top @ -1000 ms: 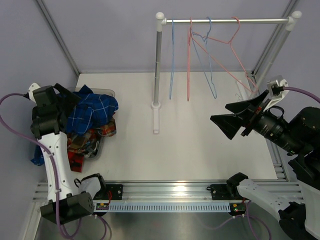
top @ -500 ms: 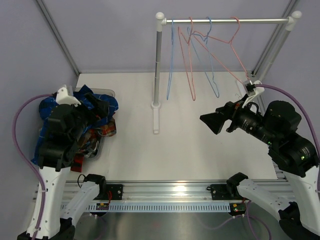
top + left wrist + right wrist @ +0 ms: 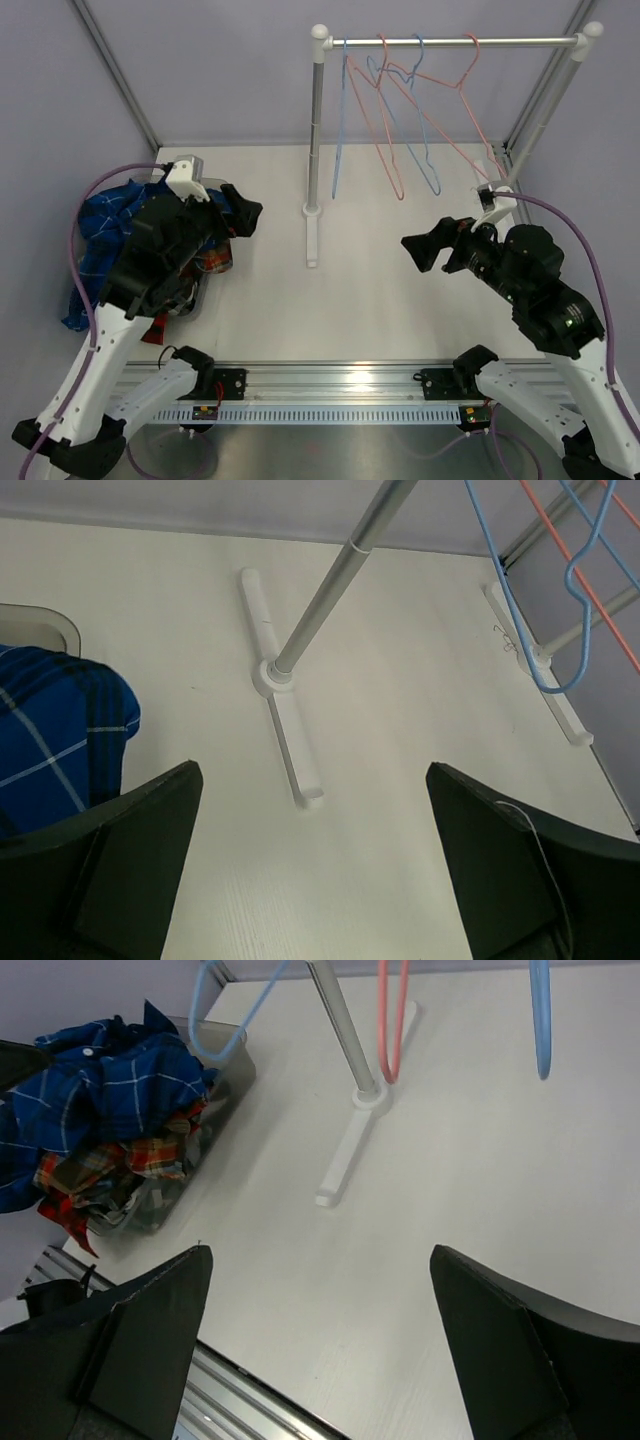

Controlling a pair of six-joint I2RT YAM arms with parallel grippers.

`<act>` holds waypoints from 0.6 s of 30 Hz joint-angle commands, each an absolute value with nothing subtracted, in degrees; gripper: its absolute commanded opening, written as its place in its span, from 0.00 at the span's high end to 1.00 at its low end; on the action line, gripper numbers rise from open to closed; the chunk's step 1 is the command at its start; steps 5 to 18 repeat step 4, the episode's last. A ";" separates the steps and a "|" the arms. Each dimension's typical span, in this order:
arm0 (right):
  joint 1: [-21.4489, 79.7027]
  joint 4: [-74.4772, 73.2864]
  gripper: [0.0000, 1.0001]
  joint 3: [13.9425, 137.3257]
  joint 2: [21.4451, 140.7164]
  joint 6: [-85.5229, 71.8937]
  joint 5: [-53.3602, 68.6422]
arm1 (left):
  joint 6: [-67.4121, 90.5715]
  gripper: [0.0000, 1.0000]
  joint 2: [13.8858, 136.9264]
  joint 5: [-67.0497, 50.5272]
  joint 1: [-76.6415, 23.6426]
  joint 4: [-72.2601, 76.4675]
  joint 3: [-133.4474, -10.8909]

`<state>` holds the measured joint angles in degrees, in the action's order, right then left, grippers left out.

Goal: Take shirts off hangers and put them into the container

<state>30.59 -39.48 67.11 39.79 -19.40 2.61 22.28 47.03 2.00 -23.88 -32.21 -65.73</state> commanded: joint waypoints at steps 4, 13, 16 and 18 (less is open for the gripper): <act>31.03 -34.98 0.01 61.71 37.18 -20.92 -4.22 | 19.86 0.01 49.66 1.94 -25.84 -23.92 -64.60; 31.03 -34.98 0.01 61.71 37.18 -20.92 -4.22 | 19.86 0.01 49.66 1.94 -25.84 -23.92 -64.60; 31.03 -34.98 0.01 61.71 37.18 -20.92 -4.22 | 19.86 0.01 49.66 1.94 -25.84 -23.92 -64.60; 31.03 -34.98 0.01 61.71 37.18 -20.92 -4.22 | 19.86 0.01 49.66 1.94 -25.84 -23.92 -64.60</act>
